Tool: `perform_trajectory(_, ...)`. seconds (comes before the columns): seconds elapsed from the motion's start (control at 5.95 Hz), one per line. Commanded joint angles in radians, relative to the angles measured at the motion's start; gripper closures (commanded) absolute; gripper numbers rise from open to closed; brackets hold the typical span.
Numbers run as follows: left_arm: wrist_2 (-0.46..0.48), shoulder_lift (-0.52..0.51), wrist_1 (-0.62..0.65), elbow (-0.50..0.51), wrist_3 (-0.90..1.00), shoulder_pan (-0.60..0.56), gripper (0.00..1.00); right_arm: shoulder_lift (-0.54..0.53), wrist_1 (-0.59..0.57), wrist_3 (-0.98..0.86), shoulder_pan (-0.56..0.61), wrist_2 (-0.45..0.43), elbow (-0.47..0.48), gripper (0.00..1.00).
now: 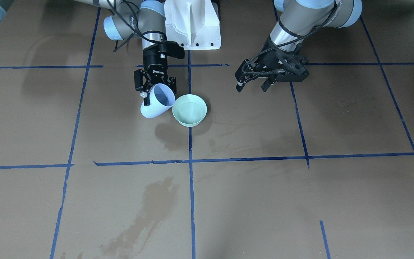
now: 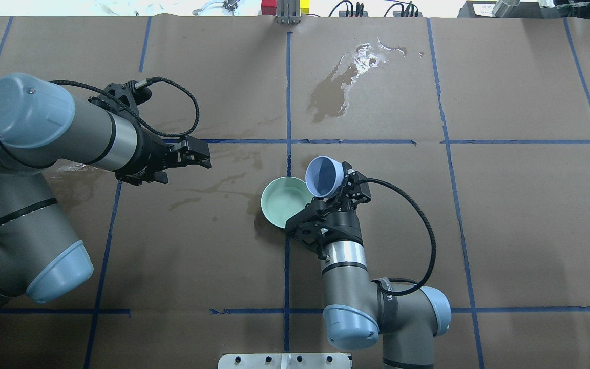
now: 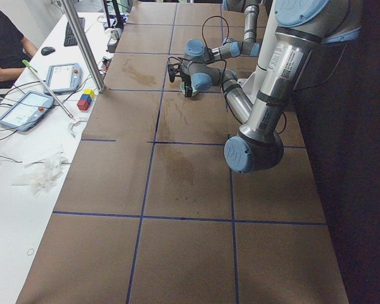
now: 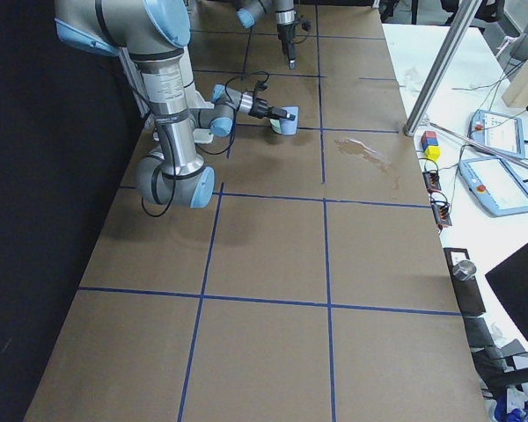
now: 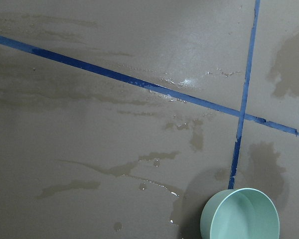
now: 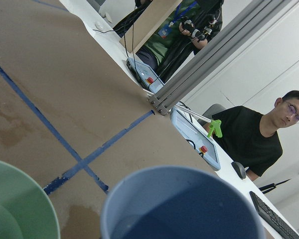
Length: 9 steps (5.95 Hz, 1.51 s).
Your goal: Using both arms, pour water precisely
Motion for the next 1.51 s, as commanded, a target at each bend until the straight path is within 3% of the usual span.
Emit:
perform_trajectory(0.0, 0.001, 0.000, 0.000, -0.003, -0.003, 0.000, 0.00, 0.015, -0.060, -0.130, 0.000, -0.006, -0.002, 0.95)
perform_trajectory(0.34, 0.000, 0.002, 0.000, -0.027, -0.004, 0.000, 0.00, 0.019, -0.137, -0.202, -0.003, -0.024, 0.000, 0.95)
perform_trajectory(1.34, -0.002, 0.026, 0.002, -0.032, -0.004, 0.003, 0.00, 0.024, -0.140, -0.413, -0.006, -0.057, -0.003, 0.96)
